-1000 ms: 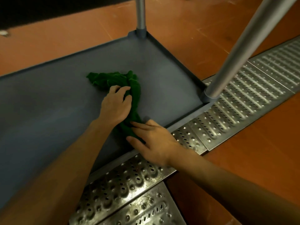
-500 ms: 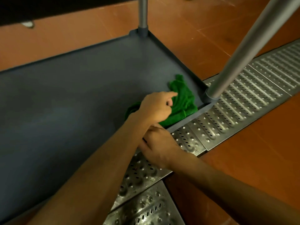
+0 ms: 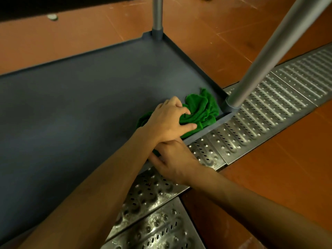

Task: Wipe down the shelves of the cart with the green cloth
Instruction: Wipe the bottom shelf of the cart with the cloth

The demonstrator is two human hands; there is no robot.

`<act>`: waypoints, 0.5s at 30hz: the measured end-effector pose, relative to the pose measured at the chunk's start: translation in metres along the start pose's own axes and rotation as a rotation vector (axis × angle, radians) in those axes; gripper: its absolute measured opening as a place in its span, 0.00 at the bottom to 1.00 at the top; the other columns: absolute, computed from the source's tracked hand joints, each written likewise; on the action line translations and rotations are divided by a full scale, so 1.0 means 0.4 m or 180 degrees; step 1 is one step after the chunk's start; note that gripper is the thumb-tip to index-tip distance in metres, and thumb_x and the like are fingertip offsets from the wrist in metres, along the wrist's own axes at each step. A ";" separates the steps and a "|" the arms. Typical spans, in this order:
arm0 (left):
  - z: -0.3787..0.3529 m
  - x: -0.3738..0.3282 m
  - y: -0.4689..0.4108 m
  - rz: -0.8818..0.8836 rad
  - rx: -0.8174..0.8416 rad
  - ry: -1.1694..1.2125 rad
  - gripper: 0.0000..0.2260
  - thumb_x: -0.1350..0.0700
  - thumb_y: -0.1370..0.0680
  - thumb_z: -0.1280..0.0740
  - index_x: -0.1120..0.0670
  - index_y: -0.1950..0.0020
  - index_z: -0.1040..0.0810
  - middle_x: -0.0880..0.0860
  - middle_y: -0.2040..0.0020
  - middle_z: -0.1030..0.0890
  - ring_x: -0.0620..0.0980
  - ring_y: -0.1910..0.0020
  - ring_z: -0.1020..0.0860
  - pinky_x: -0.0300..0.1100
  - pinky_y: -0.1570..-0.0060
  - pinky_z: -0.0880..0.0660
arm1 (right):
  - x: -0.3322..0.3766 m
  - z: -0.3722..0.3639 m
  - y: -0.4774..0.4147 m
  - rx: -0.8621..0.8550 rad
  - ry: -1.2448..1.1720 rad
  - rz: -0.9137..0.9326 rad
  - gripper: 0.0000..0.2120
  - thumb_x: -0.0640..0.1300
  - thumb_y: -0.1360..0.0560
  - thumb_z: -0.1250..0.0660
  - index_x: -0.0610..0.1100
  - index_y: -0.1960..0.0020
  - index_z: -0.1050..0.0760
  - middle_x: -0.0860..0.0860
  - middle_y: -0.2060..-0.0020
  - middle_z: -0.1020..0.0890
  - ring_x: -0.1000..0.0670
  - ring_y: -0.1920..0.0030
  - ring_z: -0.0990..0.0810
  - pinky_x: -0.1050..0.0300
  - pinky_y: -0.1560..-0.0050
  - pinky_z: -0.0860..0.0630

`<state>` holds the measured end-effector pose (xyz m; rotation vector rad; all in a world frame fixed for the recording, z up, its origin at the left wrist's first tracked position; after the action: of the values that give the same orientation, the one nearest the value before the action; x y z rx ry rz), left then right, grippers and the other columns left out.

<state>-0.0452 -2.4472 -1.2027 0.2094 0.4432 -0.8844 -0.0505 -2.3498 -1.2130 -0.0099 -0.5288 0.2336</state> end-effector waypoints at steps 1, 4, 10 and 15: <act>0.007 0.006 0.001 -0.0002 -0.0029 0.0129 0.21 0.41 0.25 0.29 0.50 0.36 0.20 0.52 0.26 0.34 0.53 0.31 0.29 0.53 0.31 0.33 | 0.001 -0.001 -0.002 0.0030 0.0043 0.0008 0.17 0.49 0.19 0.41 0.44 0.35 0.24 0.48 0.38 0.20 0.46 0.36 0.25 0.47 0.34 0.33; 0.017 0.013 -0.008 0.0000 0.0077 0.0258 0.18 0.46 0.25 0.27 0.49 0.36 0.20 0.49 0.21 0.38 0.53 0.26 0.33 0.52 0.29 0.34 | 0.004 0.004 -0.011 0.0054 -0.0048 -0.0029 0.18 0.49 0.20 0.41 0.43 0.35 0.24 0.47 0.38 0.20 0.45 0.36 0.25 0.45 0.35 0.32; 0.027 0.060 0.010 0.0174 -0.0044 0.0446 0.17 0.47 0.25 0.27 0.48 0.37 0.20 0.53 0.35 0.20 0.53 0.35 0.24 0.50 0.36 0.28 | 0.019 -0.009 -0.023 0.0187 0.0166 -0.0106 0.21 0.52 0.18 0.49 0.43 0.37 0.23 0.49 0.39 0.20 0.45 0.36 0.26 0.46 0.37 0.31; 0.048 0.115 0.052 0.0284 -0.0155 0.0431 0.15 0.48 0.24 0.28 0.50 0.38 0.20 0.51 0.37 0.20 0.51 0.37 0.23 0.47 0.39 0.29 | 0.050 -0.017 -0.028 0.0012 0.0076 0.0017 0.16 0.48 0.17 0.44 0.40 0.45 0.22 0.47 0.46 0.19 0.44 0.42 0.27 0.44 0.42 0.29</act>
<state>0.0018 -2.4733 -1.2066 0.2434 0.5766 -0.7738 -0.0278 -2.3558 -1.2082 -0.0104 -0.5046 0.2394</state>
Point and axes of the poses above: each hand's wrist, its own y-axis away from the middle knuckle, its own z-axis out of the back of the hand, x = y × z, the point moved 4 cm from there along -y, towards the middle knuckle
